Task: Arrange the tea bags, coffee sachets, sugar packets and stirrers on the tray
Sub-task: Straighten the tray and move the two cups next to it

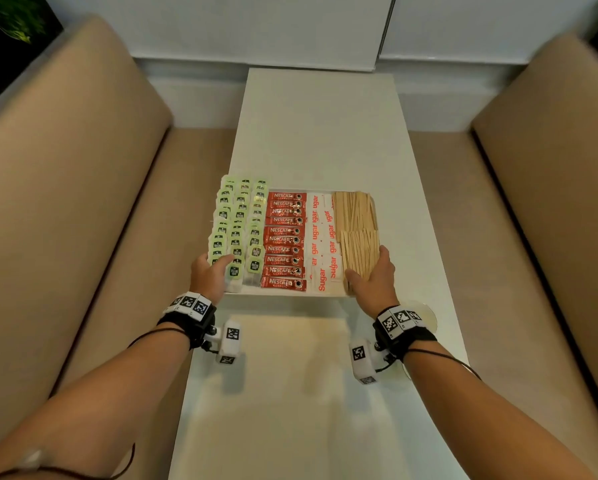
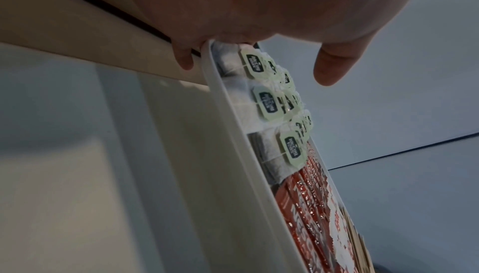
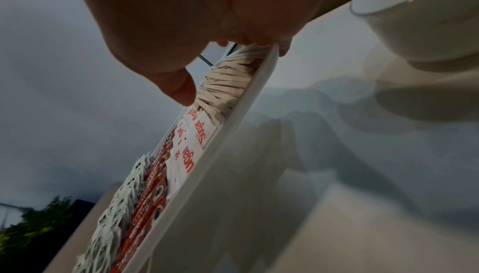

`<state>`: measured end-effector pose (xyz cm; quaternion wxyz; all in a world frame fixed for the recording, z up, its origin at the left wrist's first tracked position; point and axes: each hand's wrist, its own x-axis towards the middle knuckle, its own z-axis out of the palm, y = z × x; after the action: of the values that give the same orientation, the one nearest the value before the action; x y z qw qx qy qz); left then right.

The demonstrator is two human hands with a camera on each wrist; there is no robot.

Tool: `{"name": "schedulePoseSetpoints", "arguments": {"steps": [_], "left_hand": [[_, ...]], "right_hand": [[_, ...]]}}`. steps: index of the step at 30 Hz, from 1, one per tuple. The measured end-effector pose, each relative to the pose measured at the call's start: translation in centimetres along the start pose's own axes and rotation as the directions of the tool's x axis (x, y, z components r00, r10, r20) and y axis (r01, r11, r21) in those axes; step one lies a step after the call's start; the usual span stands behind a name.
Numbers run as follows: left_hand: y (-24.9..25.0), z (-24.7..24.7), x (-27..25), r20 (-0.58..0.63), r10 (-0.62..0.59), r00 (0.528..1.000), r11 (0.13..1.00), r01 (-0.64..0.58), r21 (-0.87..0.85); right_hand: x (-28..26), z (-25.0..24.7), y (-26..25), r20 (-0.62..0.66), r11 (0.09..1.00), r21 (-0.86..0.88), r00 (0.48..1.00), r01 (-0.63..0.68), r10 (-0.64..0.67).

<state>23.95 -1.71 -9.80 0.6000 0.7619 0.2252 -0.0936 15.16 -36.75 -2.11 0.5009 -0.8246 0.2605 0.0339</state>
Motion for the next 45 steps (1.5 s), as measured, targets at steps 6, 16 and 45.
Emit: {"name": "schedulePoseSetpoints", "arguments": {"steps": [6, 16, 45], "left_hand": [[-4.3, 0.9, 4.6, -0.034, -0.031, 0.999, 0.996, 0.034, 0.085], [1.1, 1.6, -0.3, -0.026, -0.042, 0.999, 0.971, 0.047, 0.234], [-0.5, -2.0, -2.4, 0.25, 0.079, 0.965, 0.944, -0.154, 0.293]], "right_hand": [[2.4, 1.9, 1.0, 0.007, 0.999, -0.021, 0.999, -0.049, 0.049], [4.1, 5.6, 4.2, -0.037, 0.99, -0.127, 0.998, -0.057, 0.053], [2.9, 3.4, 6.9, 0.007, 0.882, -0.462, 0.994, -0.094, 0.11]]}}
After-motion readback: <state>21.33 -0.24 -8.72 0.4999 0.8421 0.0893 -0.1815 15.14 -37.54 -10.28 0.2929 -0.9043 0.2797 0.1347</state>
